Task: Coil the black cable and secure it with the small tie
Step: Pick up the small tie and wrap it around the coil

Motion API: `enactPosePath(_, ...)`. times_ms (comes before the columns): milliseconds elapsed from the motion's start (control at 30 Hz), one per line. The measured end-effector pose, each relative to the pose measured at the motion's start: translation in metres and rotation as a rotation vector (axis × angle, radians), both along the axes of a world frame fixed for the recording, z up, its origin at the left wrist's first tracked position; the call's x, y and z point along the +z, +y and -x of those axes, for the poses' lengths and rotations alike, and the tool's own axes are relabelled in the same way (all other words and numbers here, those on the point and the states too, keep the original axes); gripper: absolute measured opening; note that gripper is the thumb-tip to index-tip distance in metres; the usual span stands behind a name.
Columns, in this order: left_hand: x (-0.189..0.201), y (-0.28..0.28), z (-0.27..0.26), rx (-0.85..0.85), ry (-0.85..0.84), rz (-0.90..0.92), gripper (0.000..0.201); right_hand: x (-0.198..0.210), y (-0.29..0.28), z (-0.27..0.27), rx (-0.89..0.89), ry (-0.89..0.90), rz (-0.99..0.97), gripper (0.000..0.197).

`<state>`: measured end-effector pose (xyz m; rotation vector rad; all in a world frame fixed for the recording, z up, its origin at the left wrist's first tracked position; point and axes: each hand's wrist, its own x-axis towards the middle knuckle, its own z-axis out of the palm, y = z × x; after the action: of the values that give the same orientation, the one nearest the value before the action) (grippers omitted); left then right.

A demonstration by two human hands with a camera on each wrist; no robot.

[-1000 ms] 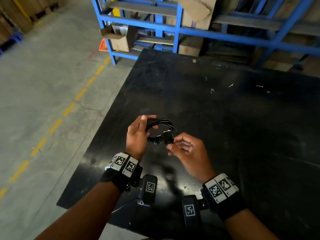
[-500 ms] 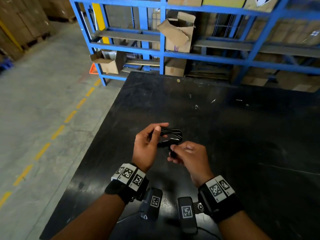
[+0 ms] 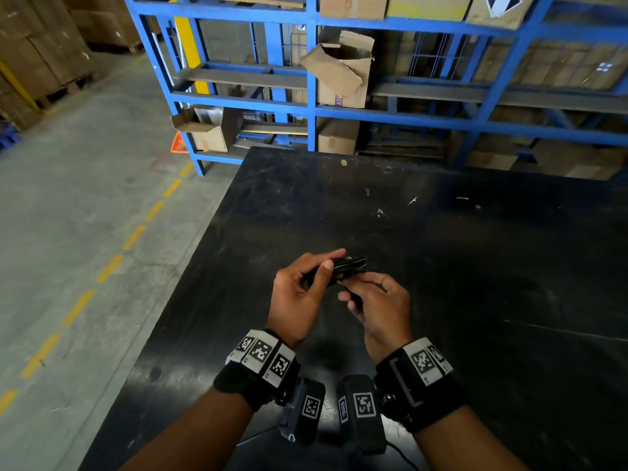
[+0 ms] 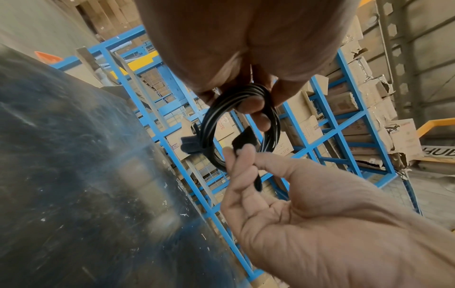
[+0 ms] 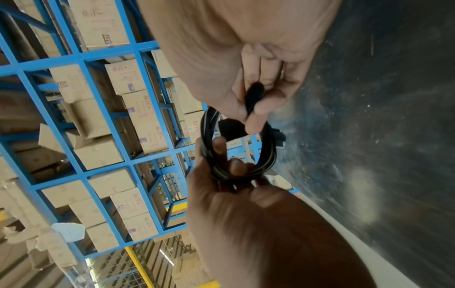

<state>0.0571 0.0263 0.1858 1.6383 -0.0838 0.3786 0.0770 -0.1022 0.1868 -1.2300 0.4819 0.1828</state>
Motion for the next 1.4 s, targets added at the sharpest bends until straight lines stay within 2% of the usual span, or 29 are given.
enactPosePath(200,-0.006,-0.002,-0.002,-0.015,0.032,0.053,0.032,0.011,-0.003,-0.004,-0.079,-0.007,-0.190,0.022)
enactPosePath(367,-0.008,-0.001,-0.003,-0.042,0.068,0.109,0.051,0.013,-0.002,0.000,-0.057,-0.007,-0.311,0.024)
enactPosePath(600,-0.009,-0.006,-0.004,-0.043,0.140,0.116,0.030,0.010,-0.003,0.002,-0.064,-0.019,-0.325,0.023)
enactPosePath(667,-0.009,-0.005,-0.005,-0.010,0.127,0.100,0.029,0.010,-0.003,0.003,-0.031,-0.088,-0.253,0.020)
enactPosePath(767,-0.005,-0.002,-0.011,0.025,0.109,0.075,0.028,0.012,-0.005,0.007,0.052,-0.254,-0.019,0.011)
enactPosePath(867,0.000,0.002,-0.017,0.051,0.096,0.022,0.028,0.009,-0.006,0.009,0.094,-0.412,0.202,0.016)
enactPosePath(1000,-0.001,0.007,-0.024,0.084,0.142,-0.037,0.028,0.003,-0.011,0.010,0.107,-0.739,0.761,0.025)
enactPosePath(1100,0.000,0.007,-0.025,0.077,0.188,-0.078,0.026,0.003,-0.017,0.005,0.129,-0.957,0.981,0.020)
enactPosePath(1233,0.003,0.011,-0.024,0.075,0.191,-0.175,0.026,0.002,-0.027,-0.004,0.217,-1.043,1.103,0.011)
enactPosePath(1400,0.013,0.020,-0.020,-0.047,0.113,-0.433,0.024,0.012,-0.043,-0.020,0.349,-1.047,0.993,0.006)
